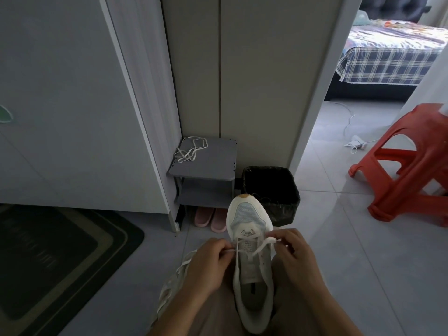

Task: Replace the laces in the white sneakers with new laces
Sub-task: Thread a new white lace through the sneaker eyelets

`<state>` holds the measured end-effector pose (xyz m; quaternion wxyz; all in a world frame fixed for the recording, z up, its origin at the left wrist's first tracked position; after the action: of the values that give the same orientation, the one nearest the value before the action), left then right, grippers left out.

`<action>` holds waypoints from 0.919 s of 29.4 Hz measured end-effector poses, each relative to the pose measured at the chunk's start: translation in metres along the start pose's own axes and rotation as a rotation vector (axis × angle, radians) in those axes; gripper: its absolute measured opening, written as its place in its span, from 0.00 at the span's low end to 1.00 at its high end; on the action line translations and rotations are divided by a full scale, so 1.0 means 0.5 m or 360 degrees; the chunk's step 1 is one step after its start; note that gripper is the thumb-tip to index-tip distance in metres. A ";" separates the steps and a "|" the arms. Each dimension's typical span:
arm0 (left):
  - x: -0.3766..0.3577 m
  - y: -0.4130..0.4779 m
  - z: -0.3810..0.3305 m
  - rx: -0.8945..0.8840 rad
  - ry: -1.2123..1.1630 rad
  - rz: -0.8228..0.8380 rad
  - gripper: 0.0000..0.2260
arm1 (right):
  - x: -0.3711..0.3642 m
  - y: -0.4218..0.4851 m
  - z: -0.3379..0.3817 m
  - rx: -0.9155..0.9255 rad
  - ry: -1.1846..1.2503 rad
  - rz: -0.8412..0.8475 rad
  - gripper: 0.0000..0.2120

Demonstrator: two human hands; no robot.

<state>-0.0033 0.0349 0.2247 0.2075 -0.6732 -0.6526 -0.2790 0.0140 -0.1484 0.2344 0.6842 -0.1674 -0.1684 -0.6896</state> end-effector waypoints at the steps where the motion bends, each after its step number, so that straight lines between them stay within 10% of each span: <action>1: 0.006 -0.003 0.004 0.0003 -0.0050 0.0031 0.03 | -0.007 0.000 -0.002 -0.0008 -0.0006 0.0056 0.17; 12: 0.136 -0.105 0.198 0.0679 -0.0414 0.0080 0.06 | -0.025 0.001 0.011 0.0155 -0.0240 0.0029 0.14; 18: 0.115 -0.060 0.116 0.0264 0.0244 0.0125 0.09 | -0.025 0.001 0.001 0.0104 -0.0287 0.0014 0.11; 22: 0.021 -0.022 0.011 0.0027 0.0027 0.0186 0.08 | -0.027 -0.001 -0.024 -0.0032 -0.0266 0.0026 0.06; 27: -0.032 -0.012 0.052 0.0705 -0.1000 -0.0053 0.06 | -0.010 -0.002 -0.037 -0.0128 -0.0034 -0.0059 0.10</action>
<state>-0.0066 0.0398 0.1940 0.1334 -0.6541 -0.7397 0.0854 0.0130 -0.1526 0.2158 0.6621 -0.1989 -0.1510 -0.7066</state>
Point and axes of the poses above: each hand's wrist, its own y-axis towards the middle knuckle, its own x-axis out of the back of the hand, z = x × y, the point moved 10 cm from there along y, towards the middle knuckle, and after that the axes turned 6 degrees about -x, right-handed, at the moved point
